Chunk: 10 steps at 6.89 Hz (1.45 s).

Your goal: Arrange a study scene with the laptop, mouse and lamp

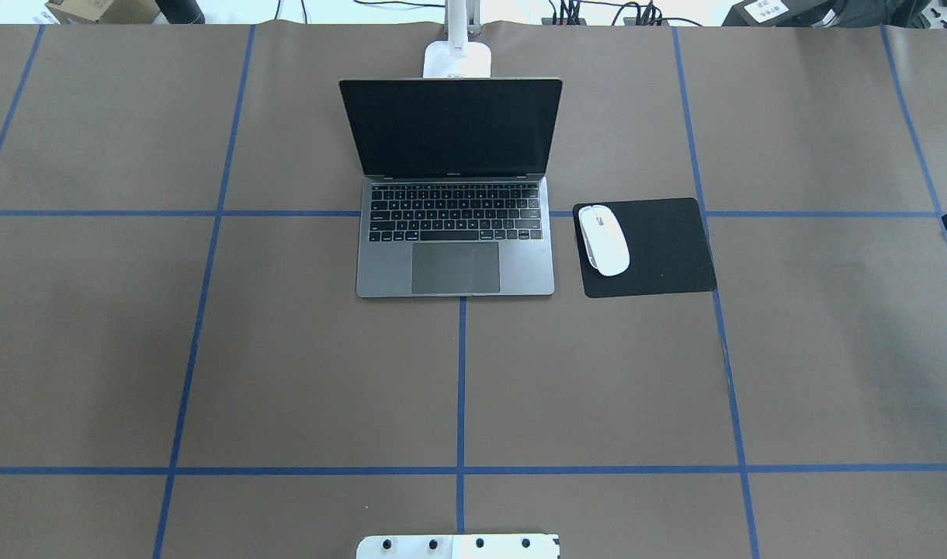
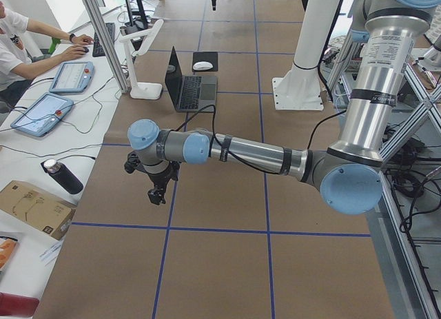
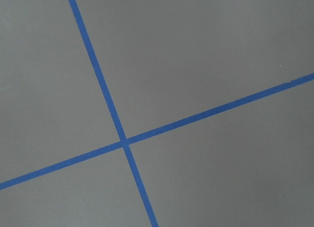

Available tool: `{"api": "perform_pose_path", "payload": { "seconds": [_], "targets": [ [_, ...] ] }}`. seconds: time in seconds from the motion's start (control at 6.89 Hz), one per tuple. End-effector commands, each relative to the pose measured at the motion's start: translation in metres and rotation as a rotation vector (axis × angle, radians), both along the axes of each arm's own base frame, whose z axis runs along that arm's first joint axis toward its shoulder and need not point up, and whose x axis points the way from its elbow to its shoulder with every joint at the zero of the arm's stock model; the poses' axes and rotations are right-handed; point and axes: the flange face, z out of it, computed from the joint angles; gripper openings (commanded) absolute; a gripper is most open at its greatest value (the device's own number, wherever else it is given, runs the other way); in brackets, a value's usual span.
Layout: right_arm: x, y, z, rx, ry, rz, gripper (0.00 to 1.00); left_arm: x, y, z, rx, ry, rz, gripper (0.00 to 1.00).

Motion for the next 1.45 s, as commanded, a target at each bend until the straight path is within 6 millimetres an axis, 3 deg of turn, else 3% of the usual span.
{"api": "perform_pose_path", "payload": {
  "seconds": [0.0,0.58,1.31],
  "targets": [
    [0.016,-0.003,-0.001,0.001,0.001,0.034,0.99,-0.009,0.008,0.01,-0.016,0.004,-0.012,1.0],
    [0.024,-0.002,0.0,0.003,0.01,0.049,0.99,-0.01,0.01,0.009,-0.014,0.007,-0.015,1.0],
    [0.024,-0.002,-0.001,0.007,0.014,0.05,0.99,-0.01,0.011,-0.008,0.007,0.008,-0.027,1.0]
  ]
}}
